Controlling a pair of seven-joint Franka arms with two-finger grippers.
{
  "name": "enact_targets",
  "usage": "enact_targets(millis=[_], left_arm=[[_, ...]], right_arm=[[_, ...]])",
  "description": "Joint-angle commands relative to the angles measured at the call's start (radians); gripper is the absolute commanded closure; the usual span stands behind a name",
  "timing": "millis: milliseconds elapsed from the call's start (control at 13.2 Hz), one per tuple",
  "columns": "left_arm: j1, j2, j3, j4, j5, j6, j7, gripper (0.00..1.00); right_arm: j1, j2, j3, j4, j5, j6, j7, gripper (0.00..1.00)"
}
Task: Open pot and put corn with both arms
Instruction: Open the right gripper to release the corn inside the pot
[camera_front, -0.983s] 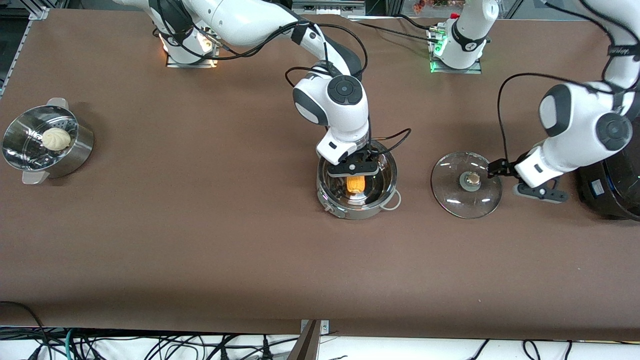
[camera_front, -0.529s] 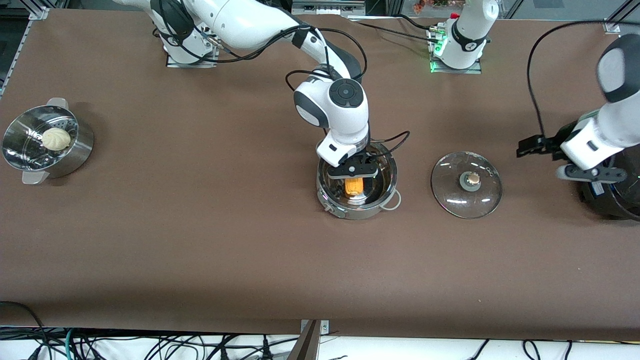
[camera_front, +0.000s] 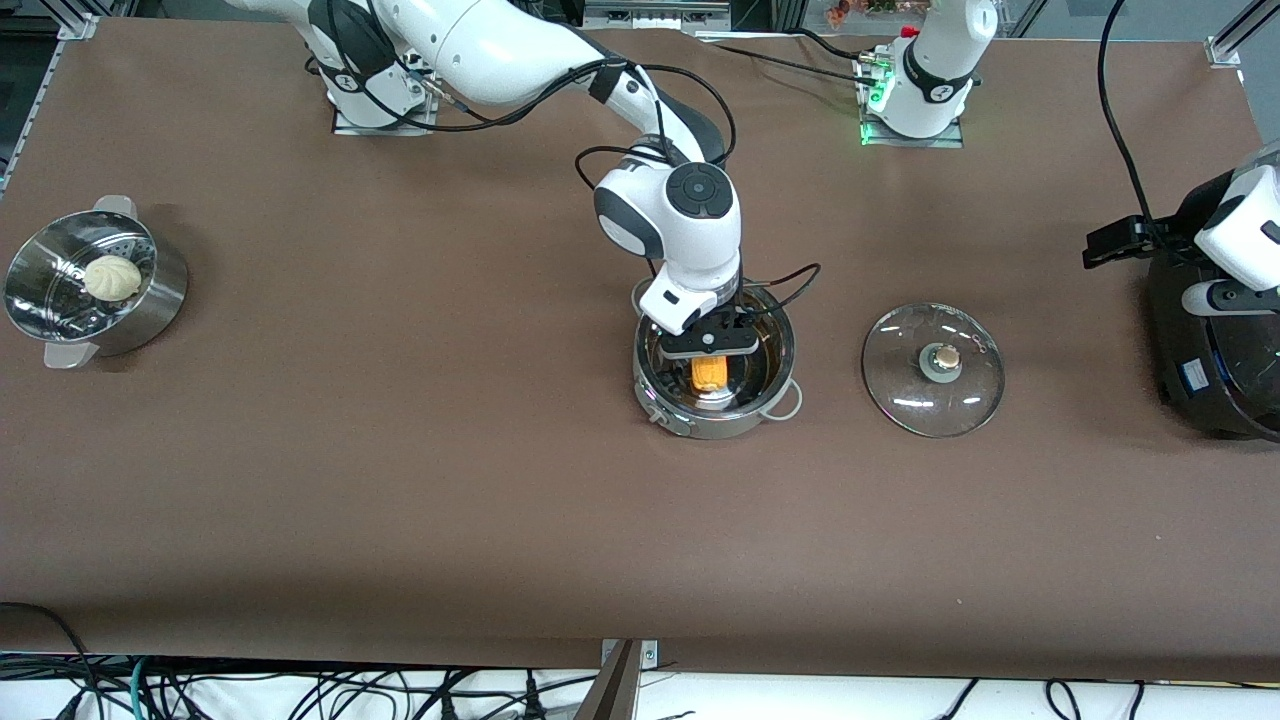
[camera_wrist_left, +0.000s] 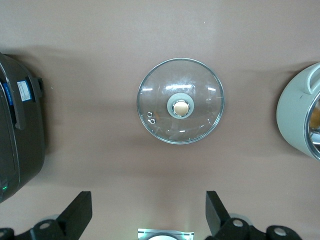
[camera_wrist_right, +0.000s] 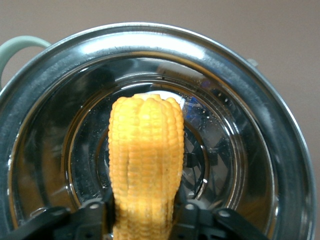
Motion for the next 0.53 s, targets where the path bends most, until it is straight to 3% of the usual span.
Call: enact_targets(millis=[0, 454], left_arm=[[-0.003, 0.002, 0.0, 0.022, 0.006, -0.021, -0.013, 0.0], [-0.003, -0.009, -0.006, 0.022, 0.006, -0.02, -0.015, 0.0]], right_arm=[[0.014, 0.012, -0.004, 0.031, -0.029, -0.014, 0.011, 0.0], [0.017, -0.001, -0.003, 0.032, -0.027, -0.09, 0.007, 0.0]])
